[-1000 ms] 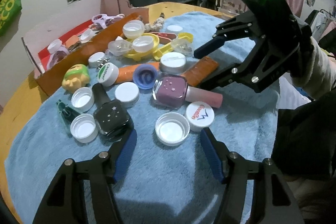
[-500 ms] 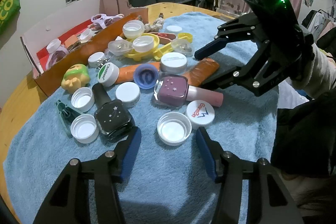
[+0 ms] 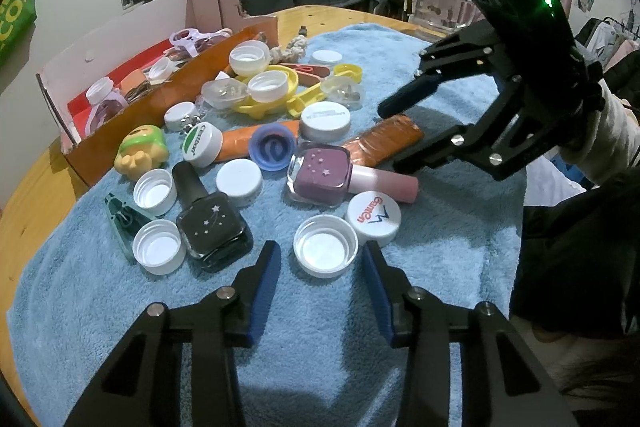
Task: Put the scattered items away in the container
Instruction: 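Move left tool toward a white bottle cap while right tool approaches orange packet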
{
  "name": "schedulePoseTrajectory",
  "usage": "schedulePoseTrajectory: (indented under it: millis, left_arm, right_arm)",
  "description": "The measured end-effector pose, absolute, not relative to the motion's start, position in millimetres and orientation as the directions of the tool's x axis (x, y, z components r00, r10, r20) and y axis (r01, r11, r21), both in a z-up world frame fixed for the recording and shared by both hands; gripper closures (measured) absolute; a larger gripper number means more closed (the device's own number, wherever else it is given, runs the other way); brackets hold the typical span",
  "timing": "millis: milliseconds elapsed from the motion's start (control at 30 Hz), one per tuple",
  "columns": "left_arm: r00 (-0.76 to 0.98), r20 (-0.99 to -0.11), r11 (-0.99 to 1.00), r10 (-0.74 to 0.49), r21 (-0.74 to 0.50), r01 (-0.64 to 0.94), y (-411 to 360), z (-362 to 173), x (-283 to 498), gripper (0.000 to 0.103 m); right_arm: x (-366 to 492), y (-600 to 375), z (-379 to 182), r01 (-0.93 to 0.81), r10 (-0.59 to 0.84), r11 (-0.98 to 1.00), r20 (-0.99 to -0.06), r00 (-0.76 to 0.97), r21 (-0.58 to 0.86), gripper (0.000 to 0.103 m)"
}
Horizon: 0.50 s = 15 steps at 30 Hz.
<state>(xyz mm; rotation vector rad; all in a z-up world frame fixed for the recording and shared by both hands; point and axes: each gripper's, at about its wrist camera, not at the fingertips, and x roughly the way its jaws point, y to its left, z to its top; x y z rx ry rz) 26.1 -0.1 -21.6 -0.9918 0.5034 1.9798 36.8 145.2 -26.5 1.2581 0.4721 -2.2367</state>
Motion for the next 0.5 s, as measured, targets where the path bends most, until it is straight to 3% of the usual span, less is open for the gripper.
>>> schedulePoseTrajectory:
  millis: [167,500]
  left_arm:
    - [-0.335,-0.797,-0.569,0.502,-0.013,-0.822,-0.5,-21.3,25.4,0.064]
    - [-0.33,-0.796,-0.571,0.507,-0.024,-0.82,-1.4,-21.7,24.5,0.064]
  right_arm:
    - [25.8,142.6,-28.3,0.598,-0.288,-0.8,-0.85,-0.44,-0.039,0.05]
    - [30.2,143.2,-27.6,0.622,-0.269,-0.78,-0.861,-0.431,-0.068,0.048]
